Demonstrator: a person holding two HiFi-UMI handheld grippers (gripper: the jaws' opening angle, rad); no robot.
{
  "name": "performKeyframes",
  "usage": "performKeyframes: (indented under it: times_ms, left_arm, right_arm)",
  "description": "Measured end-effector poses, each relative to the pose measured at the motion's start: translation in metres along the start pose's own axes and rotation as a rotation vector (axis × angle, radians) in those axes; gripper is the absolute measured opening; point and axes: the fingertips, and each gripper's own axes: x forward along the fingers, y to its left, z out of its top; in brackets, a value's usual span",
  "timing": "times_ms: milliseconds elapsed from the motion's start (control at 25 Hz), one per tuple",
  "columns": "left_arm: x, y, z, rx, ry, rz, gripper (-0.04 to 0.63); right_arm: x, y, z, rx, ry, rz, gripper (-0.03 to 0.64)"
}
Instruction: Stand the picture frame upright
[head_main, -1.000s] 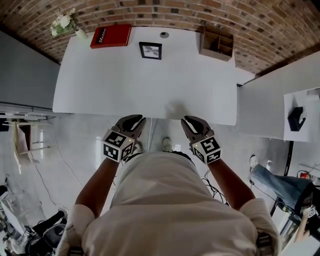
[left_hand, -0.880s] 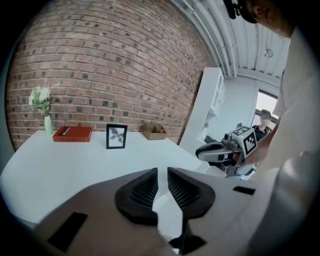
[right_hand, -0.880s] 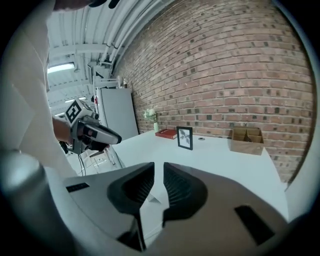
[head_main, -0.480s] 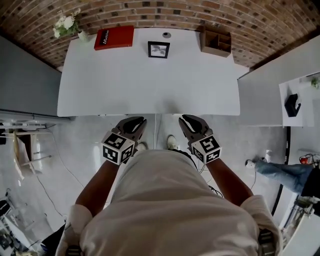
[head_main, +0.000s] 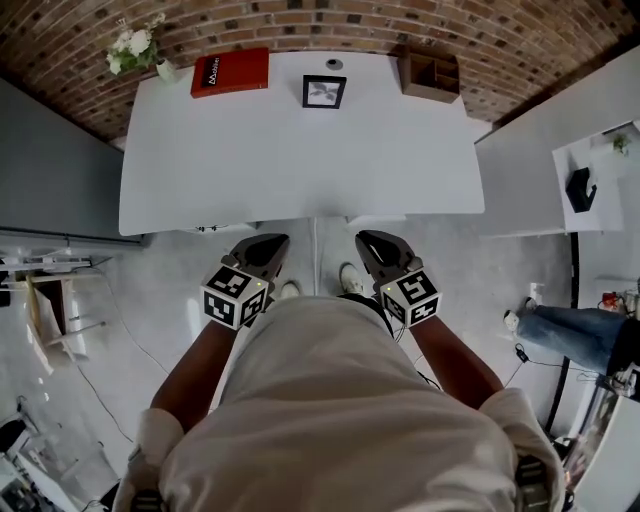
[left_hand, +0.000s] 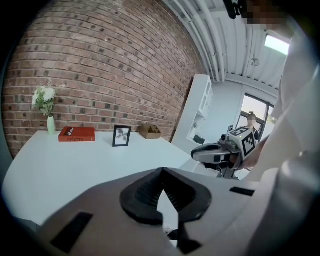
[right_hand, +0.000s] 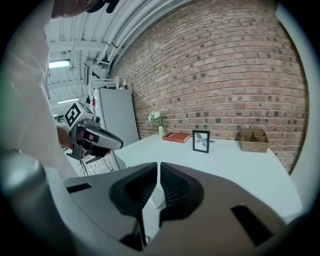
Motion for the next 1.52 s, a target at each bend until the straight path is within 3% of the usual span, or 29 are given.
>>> performKeyframes:
  times_ms: [600,1520]
  left_arm:
    - [-0.015,-0.012,-0.014,0.013,-0.004,-0.099,-0.005]
    - [-0.053,0.023,-0.042,-0.022,0.002,-0.091,-0.005]
  right_arm:
    - [-0.006,0.031,-0.008,0.011,0.007,-0.047,0.005]
    - [0.014,0.074,-0.006,0.02,0.018,-0.053,0.005]
